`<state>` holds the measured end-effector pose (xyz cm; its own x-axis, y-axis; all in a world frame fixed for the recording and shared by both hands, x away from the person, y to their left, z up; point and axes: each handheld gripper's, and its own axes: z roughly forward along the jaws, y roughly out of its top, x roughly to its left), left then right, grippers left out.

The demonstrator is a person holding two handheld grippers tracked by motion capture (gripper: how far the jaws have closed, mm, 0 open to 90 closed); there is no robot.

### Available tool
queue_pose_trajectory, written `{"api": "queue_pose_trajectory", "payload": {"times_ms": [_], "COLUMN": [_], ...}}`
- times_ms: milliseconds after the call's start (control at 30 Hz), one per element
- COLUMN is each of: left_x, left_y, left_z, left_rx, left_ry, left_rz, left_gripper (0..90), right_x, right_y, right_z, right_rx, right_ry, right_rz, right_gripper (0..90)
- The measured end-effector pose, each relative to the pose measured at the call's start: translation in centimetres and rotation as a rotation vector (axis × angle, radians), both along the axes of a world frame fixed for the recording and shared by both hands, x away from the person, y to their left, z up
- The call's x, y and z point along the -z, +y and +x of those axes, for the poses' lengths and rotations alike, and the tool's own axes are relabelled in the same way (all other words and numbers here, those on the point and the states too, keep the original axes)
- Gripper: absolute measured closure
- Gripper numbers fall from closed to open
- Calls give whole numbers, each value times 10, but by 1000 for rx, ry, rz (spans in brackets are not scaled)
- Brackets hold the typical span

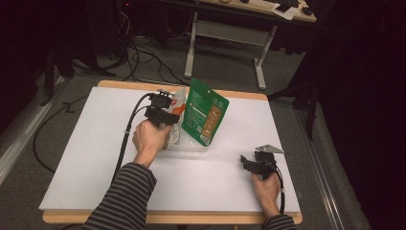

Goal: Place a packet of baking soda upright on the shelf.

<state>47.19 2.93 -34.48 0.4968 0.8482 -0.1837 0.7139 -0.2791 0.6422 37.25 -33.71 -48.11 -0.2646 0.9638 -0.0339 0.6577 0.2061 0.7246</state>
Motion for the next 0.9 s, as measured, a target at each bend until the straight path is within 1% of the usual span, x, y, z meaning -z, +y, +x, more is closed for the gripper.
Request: {"api": "queue_pose_trajectory", "payload": {"times_ms": [33,100,133,167,200,233,300,367,400,467,533,600,667,733,867,900], "left_x": [0,-1,-1,-1,-2,-2,-3,-5,-4,-5,-5,-6,-7,-7,-7,-6], "left_y": [-1,-3,-3,-3,-2,-3,-3,-2,-2,0,-1,-2,-2,0,4,5], "left_z": [2,7,9,10,11,13,17,19,19,20,19,17,15,13,9,7], "left_rx": [-1,1,1,-2,3,6,21,28,22,21,22,16,5,-1,-29,-40], "left_ry": [3,27,39,56,63,70,102,119,114,118,114,99,69,54,-2,-22], "left_rz": [6,14,7,9,19,13,12,15,12,-5,-6,-10,-23,-50,-83,-108], "left_gripper": [691,716,730,742,754,767,795,840,864,899,900,900,900,900,900,900], "right_x": [0,0,0,0,0,0,0,0,0,0,0,0,0,0,0,0], "right_y": [0,0,0,0,0,0,0,0,0,0,0,0,0,0,0,0], "right_z": [0,0,0,0,0,0,0,0,0,0,0,0,0,0,0,0], "right_rx": [0,-1,-1,-1,-1,0,-1,-1,-1,-1,-1,-2,-1,0,-1,-1], "right_ry": [0,-1,-1,-1,-1,0,-1,-1,-1,-1,-1,-1,-1,-1,-1,-1], "right_rz": [0,-1,-1,-1,-1,0,-1,-1,0,1,1,1,2,2,1,1], "right_gripper": [342,342,342,342,342,342,342,342,342,342,342,342,342,342,342,342]}}
